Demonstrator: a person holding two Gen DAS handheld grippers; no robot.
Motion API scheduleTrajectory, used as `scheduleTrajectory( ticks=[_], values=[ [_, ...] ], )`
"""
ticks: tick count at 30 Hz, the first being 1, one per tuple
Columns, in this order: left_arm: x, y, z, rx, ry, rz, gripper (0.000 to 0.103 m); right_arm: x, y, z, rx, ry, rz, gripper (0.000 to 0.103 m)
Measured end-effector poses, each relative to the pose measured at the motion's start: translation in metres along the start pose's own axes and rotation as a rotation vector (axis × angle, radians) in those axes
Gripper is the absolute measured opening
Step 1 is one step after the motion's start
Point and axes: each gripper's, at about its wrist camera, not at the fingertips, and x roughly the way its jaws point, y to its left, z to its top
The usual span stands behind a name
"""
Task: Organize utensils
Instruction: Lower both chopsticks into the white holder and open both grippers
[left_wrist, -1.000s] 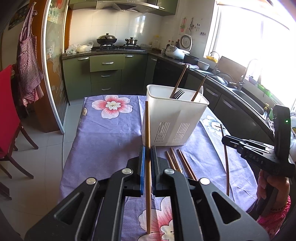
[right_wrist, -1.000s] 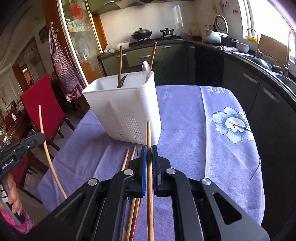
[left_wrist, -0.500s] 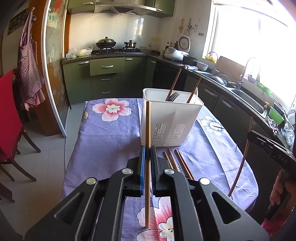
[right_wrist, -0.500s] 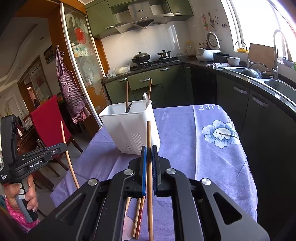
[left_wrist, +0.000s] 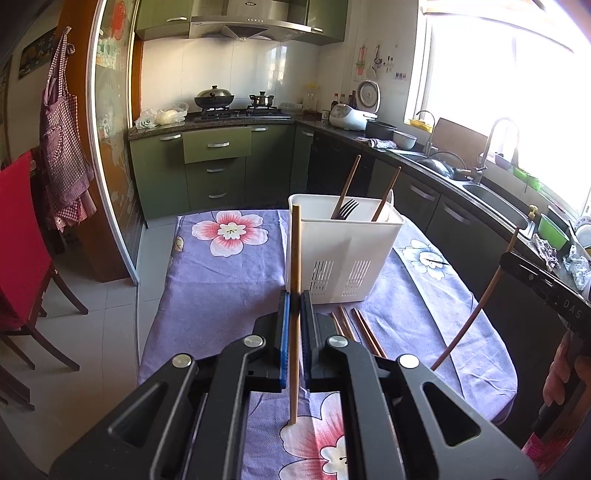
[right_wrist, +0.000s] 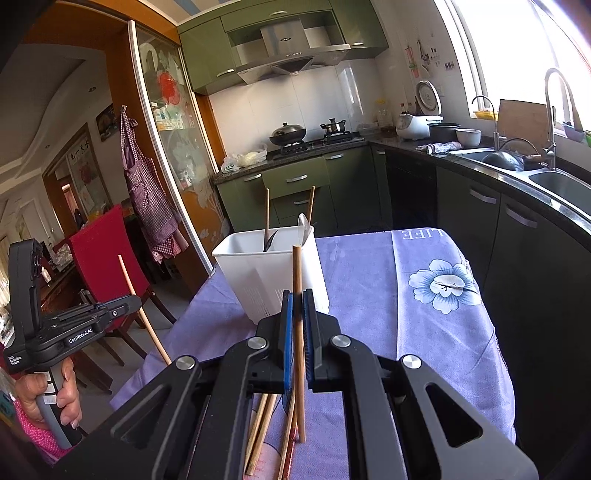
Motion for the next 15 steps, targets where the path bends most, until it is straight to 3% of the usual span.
scheduleTrajectory(
  ticks=[7,15],
  values=[
    [-0.001,-0.002,0.021,0.017,-0.02,-0.013,0.005,0.002,0.008,0.028,-0.03,-0.038,0.003,0.006],
    [0.0,-0.001,0.058,0.021,-0.005,-0.079,0.005,0.008,0.029,0.069,-0.095,-0.05,0.024,0.006]
  ],
)
